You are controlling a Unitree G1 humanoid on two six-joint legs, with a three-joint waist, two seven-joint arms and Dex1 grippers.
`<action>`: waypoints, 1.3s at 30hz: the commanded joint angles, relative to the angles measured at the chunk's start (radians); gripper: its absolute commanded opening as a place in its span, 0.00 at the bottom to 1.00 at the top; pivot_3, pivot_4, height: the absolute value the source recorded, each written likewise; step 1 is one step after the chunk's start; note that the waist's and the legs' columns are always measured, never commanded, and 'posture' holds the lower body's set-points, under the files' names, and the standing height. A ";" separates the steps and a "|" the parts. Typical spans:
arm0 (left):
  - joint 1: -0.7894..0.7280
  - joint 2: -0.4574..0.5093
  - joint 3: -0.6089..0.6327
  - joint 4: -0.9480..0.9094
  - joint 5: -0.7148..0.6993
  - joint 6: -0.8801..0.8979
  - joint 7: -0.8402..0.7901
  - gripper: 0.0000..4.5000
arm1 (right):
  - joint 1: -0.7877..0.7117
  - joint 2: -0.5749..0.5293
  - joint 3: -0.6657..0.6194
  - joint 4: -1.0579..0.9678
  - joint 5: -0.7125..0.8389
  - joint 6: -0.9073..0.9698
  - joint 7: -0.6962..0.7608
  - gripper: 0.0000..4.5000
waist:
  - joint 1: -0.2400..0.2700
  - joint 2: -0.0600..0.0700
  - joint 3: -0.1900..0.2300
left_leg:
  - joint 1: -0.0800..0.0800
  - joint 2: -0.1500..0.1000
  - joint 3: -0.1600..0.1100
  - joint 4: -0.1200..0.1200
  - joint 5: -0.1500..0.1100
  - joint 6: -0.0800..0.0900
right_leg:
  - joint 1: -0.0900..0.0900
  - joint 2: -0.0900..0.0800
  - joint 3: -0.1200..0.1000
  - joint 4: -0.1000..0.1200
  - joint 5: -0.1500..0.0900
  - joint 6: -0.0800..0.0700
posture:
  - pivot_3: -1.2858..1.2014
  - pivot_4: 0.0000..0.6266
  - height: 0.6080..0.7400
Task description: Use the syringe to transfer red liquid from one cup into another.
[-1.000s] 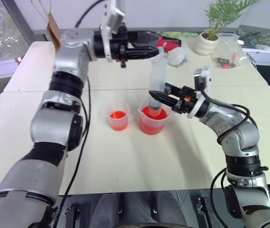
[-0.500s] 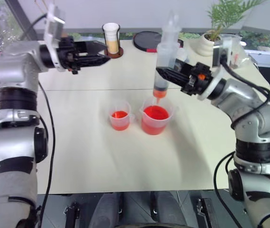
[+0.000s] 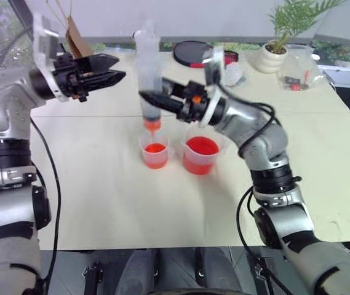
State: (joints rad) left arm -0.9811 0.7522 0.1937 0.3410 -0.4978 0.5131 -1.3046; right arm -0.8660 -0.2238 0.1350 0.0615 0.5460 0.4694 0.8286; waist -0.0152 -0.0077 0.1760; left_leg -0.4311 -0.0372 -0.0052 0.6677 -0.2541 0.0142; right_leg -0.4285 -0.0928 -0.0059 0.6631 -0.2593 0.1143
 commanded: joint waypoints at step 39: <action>-0.055 -0.108 -0.109 -0.028 -0.041 -0.038 -0.074 0.01 | -0.040 0.056 -0.054 0.021 -0.053 -0.061 0.027 0.31 | -0.004 0.000 0.000 | 0.002 0.001 0.000 -0.001 0.001 -0.001 | 0.001 0.001 0.000 0.000 0.000 0.000 | 0.52 0.24 1.00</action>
State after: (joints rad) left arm -1.0654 0.6459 0.1152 0.3412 -0.5385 0.4535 -1.3609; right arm -0.8321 -0.1746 0.1371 0.1248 0.4734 0.4403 0.8703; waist -0.0191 -0.0077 0.1760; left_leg -0.4289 -0.0365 -0.0053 0.6672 -0.2535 0.0133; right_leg -0.4275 -0.0922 -0.0054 0.6633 -0.2593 0.1142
